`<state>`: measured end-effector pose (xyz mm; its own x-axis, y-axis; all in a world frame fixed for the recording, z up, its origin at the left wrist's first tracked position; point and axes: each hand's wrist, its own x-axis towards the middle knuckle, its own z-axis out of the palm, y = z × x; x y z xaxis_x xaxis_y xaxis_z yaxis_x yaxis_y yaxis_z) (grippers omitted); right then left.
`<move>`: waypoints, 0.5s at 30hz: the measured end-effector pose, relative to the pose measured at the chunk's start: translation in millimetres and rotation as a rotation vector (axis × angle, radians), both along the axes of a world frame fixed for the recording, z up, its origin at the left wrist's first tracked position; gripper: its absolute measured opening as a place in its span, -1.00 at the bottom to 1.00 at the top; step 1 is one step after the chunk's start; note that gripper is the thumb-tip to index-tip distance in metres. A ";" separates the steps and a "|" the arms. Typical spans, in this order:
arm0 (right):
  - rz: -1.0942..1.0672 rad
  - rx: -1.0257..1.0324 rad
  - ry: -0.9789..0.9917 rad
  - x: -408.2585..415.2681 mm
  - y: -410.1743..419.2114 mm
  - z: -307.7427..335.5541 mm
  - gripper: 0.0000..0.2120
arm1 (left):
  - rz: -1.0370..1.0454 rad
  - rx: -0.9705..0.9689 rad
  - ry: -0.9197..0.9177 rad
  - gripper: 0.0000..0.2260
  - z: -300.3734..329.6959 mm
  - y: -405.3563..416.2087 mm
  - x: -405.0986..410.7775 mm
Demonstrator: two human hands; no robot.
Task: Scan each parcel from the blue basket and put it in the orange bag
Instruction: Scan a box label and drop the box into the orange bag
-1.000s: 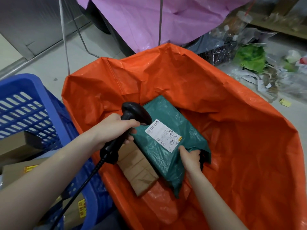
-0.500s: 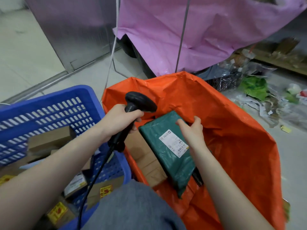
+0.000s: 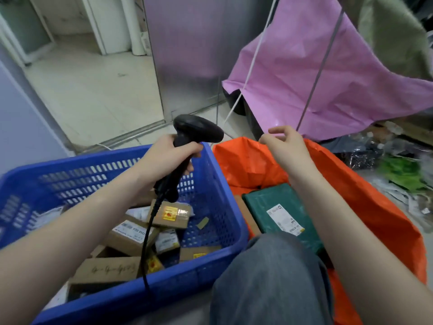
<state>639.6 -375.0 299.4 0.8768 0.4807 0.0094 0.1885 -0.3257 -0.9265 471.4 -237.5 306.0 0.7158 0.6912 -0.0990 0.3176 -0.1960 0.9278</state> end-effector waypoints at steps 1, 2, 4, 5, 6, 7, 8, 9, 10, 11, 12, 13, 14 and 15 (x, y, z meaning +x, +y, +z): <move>0.047 0.000 -0.010 -9.5 8.3 7.3 -0.73 | 0.019 -0.002 -0.009 -0.84 4.5 5.0 -14.4; 0.094 0.001 -0.027 -19.3 17.3 13.4 -0.78 | 0.038 -0.005 -0.016 -0.84 8.6 9.1 -28.9; 0.186 -0.009 -0.071 -39.9 36.1 21.4 -0.84 | 0.075 -0.012 -0.018 -0.85 13.0 18.2 -57.1; 0.233 -0.024 -0.092 -49.7 45.0 24.0 -0.85 | 0.087 -0.017 -0.018 -0.86 13.4 23.2 -70.5; 0.284 -0.045 -0.115 -59.5 53.2 25.4 -0.85 | 0.099 -0.024 -0.016 -0.87 12.5 28.4 -84.3; 0.341 -0.067 -0.140 -69.2 61.4 25.5 -0.85 | 0.106 -0.028 -0.011 -0.87 10.6 34.2 -98.2; 0.400 -0.092 -0.165 -79.3 69.0 24.4 -0.84 | 0.113 -0.032 -0.001 -0.87 7.9 40.0 -112.3; 0.456 -0.114 -0.185 -88.9 76.2 21.6 -0.84 | 0.122 -0.035 0.017 -0.88 4.1 45.6 -125.7; 0.508 -0.134 -0.203 -98.3 82.8 17.8 -0.83 | 0.134 -0.034 0.040 -0.89 -0.3 50.8 -139.2; 0.555 -0.159 -0.221 -107.5 89.3 12.6 -0.83 | 0.145 -0.026 0.066 -0.91 -5.2 55.5 -152.2; 0.600 -0.189 -0.239 -116.4 95.5 6.9 -0.82 | 0.155 -0.016 0.091 -0.93 -10.2 60.3 -165.4; 0.647 -0.219 -0.250 -124.4 101.1 1.3 -0.81 | 0.159 -0.006 0.113 -0.95 -15.3 64.6 -177.0; 0.691 -0.244 -0.256 -131.9 106.5 -4.0 -0.80 | 0.163 0.000 0.136 -0.97 -20.7 69.2 -189.0; 0.725 -0.259 -0.261 -138.5 112.3 -9.0 -0.79 | 0.161 0.000 0.158 -0.94 -25.8 73.2 -199.7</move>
<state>501.1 -262.7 290.4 0.3314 0.9433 -0.0190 0.6343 -0.2376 -0.7357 271.7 -164.3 280.3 0.5716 0.7954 -0.2015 0.4861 -0.1305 0.8641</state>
